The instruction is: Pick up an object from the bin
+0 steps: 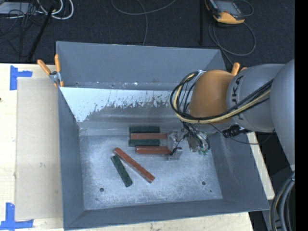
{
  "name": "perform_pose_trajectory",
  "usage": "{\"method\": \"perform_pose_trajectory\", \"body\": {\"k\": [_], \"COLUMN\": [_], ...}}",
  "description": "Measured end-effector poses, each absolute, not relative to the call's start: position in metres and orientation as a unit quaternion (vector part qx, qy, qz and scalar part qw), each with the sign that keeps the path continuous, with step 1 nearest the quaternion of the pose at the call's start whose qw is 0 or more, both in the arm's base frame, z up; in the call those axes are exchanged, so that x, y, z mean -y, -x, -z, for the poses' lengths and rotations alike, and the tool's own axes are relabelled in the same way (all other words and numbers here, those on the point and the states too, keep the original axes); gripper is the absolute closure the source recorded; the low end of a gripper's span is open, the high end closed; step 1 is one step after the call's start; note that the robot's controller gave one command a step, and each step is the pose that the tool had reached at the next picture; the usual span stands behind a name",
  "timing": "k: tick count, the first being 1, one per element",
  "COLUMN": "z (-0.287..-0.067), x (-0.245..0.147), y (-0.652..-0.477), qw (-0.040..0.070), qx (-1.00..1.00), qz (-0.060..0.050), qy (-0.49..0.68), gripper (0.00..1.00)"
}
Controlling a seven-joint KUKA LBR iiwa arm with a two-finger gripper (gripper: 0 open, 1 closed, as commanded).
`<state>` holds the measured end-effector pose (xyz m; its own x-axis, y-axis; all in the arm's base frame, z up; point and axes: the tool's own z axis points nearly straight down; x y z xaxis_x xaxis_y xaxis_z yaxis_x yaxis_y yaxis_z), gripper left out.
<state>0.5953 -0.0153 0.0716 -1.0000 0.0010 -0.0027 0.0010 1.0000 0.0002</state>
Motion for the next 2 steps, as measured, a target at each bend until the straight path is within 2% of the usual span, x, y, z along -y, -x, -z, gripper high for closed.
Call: {"method": "perform_pose_trajectory", "body": {"k": [1,2], "z": [-0.072,-0.26], "x": [0.013,0.007], "y": [-0.556,-0.56], "qw": [0.003,0.005], "qx": [-0.996,-0.981], "qz": [0.0,0.001], "qy": [0.086,0.195], "gripper": [1.0,1.0]}}
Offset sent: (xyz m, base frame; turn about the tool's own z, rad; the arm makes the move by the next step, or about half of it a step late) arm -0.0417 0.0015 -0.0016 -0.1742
